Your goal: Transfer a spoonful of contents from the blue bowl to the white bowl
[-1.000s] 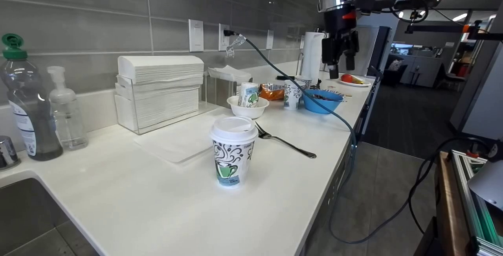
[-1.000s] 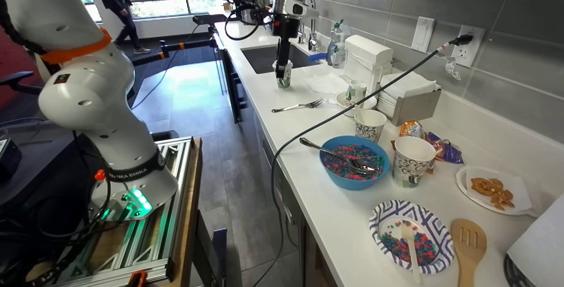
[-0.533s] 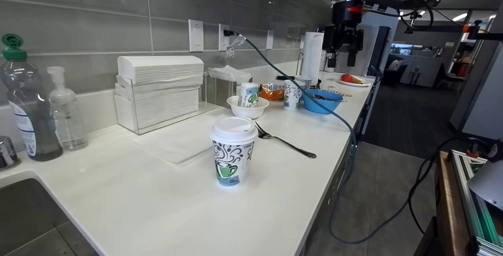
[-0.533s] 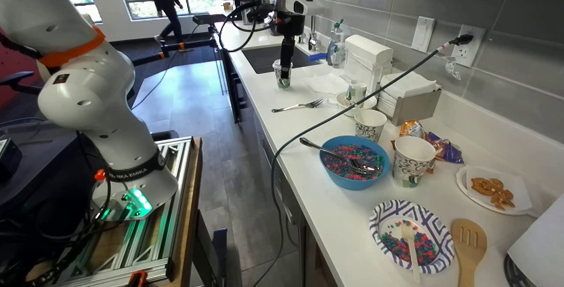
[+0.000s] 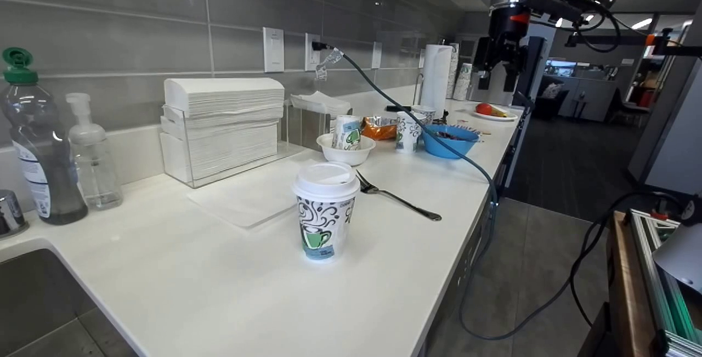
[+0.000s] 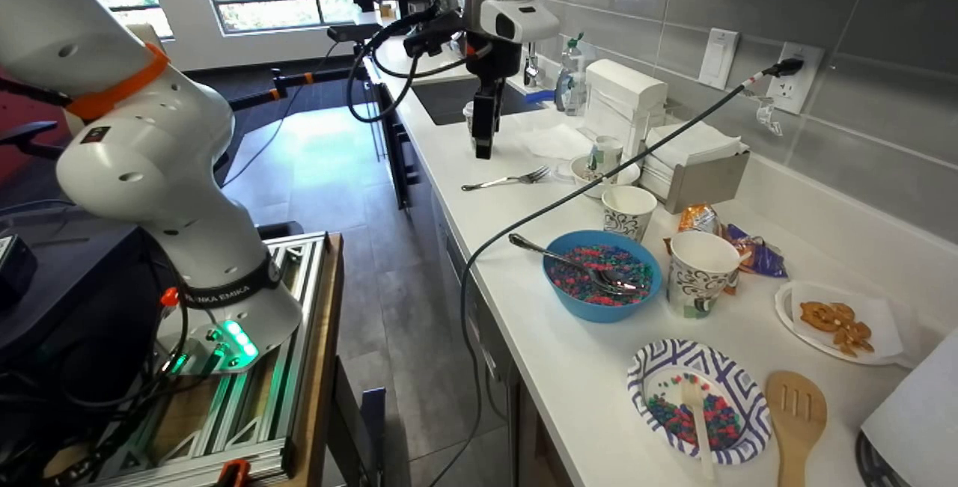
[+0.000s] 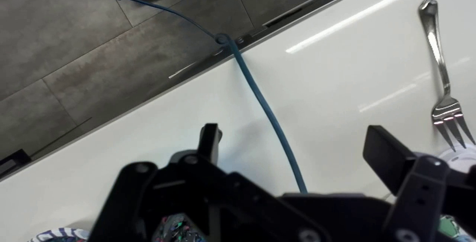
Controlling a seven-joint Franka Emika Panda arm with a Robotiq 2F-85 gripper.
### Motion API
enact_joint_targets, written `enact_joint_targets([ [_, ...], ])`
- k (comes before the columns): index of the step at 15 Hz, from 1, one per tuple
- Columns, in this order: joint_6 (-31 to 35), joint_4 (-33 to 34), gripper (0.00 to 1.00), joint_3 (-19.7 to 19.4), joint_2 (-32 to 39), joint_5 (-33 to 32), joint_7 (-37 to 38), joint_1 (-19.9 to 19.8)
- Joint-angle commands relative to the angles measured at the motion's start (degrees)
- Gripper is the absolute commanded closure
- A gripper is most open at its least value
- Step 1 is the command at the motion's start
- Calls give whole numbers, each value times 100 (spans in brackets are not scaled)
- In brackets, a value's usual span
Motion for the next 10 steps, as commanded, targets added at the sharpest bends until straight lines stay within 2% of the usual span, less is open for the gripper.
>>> enact_joint_targets([
  [1, -54, -207, 0, -351, -205, 23, -543, -287],
  [6, 182, -2, 0, -717, 268, 11, -860, -636],
  [10, 546, 209, 0, -791, 880, 209, -908, -629],
])
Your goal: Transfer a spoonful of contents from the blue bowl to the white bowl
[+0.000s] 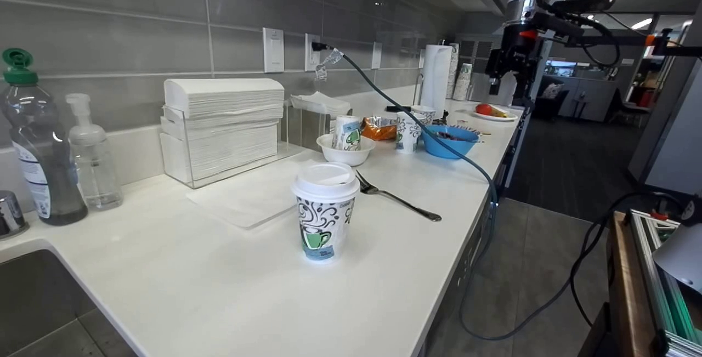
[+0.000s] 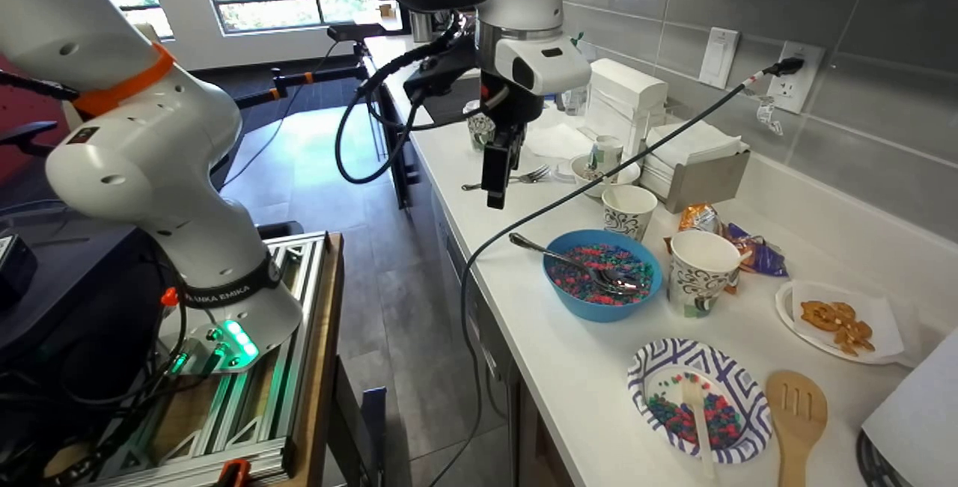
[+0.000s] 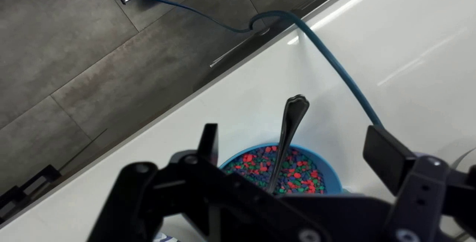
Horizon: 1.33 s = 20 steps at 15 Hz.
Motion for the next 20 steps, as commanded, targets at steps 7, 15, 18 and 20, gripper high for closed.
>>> enact_joint_targets([
  [7, 891, 238, 0, 14, 963, 98, 14, 2],
  [15, 1479, 568, 0, -45, 1478, 196, 80, -42],
  [18, 1650, 741, 0, -63, 1778, 278, 75, -32],
  [20, 1653, 830, 0, -54, 1964, 310, 103, -20],
])
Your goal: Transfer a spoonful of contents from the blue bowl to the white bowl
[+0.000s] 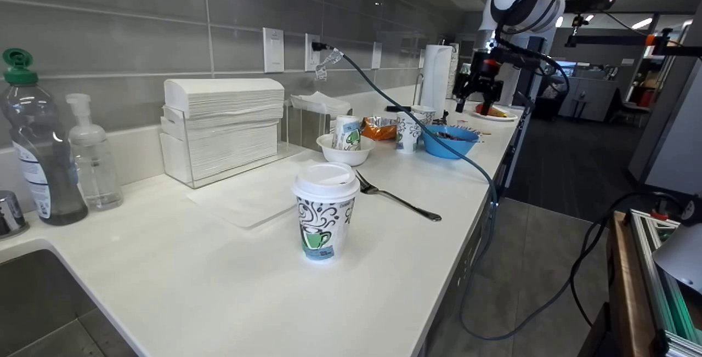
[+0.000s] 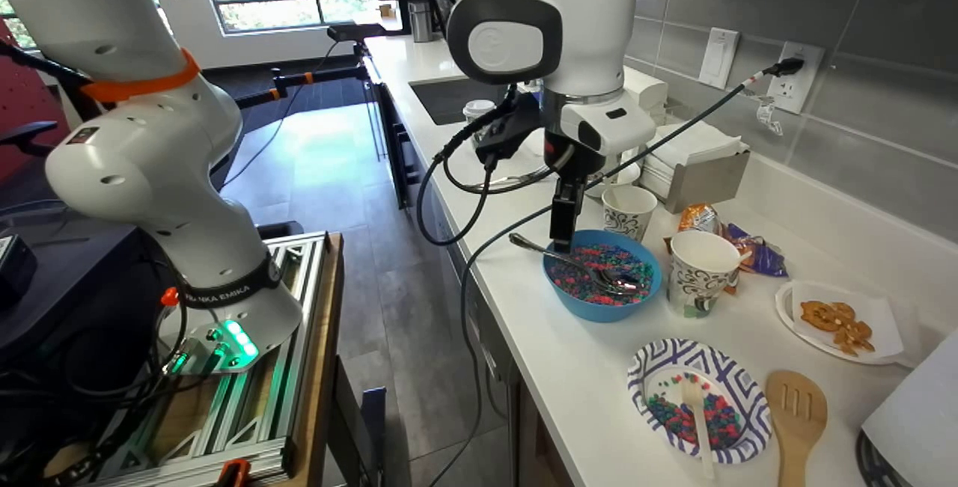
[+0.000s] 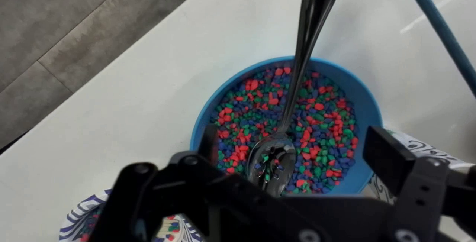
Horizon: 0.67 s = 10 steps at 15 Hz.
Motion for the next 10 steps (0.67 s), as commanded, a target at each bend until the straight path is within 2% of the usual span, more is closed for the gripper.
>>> enact_joint_targets([
  [1, 37, 264, 0, 6, 452, 160, 81, 16],
  [7, 109, 491, 0, 12, 931, 416, -4, -2],
  [9, 134, 558, 4, 27, 1049, 483, -25, 2],
  [10, 159, 588, 11, 38, 1104, 515, -50, 4],
])
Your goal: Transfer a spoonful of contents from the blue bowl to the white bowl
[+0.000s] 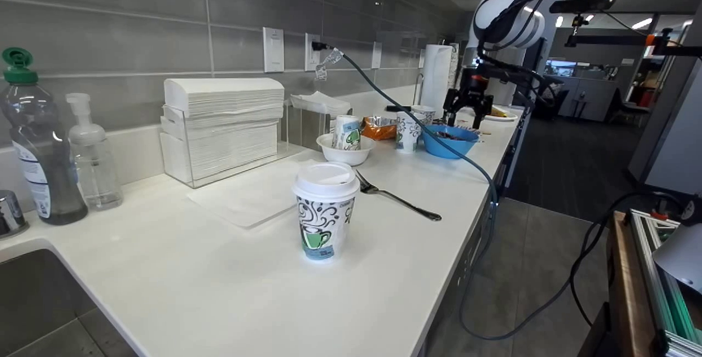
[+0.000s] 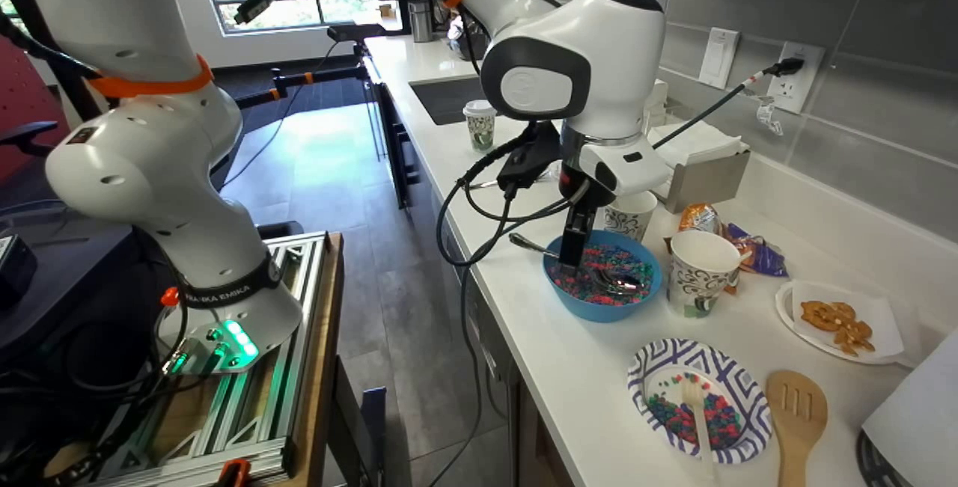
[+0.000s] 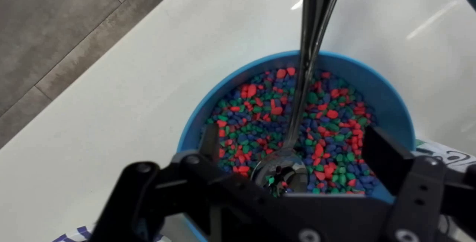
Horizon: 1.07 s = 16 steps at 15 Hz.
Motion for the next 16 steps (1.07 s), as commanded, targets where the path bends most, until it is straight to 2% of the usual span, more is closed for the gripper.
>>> enact_joint_targets([
  [1, 183, 171, 13, 35, 309, 213, -94, 9],
  [2, 193, 205, 16, 42, 355, 225, -99, 9],
  [3, 210, 238, 25, 48, 401, 226, -91, 9],
  [4, 233, 264, 31, 51, 444, 215, -71, 12],
  [5, 251, 282, 32, 54, 477, 209, -60, 13],
  [6, 250, 298, 43, 55, 510, 197, -40, 15],
  [7, 263, 314, 46, 55, 537, 188, -33, 15],
  [8, 258, 335, 57, 54, 568, 186, -21, 14],
  [9, 253, 351, 60, 52, 594, 177, -13, 14],
  [10, 251, 365, 58, 53, 621, 176, -10, 15],
  [11, 244, 377, 66, 55, 641, 183, -6, 15],
  [13, 229, 384, 63, 58, 671, 175, 14, 21],
  [14, 205, 387, 67, 59, 677, 166, 29, 26],
  [16, 185, 380, 65, 66, 684, 167, 49, 36],
])
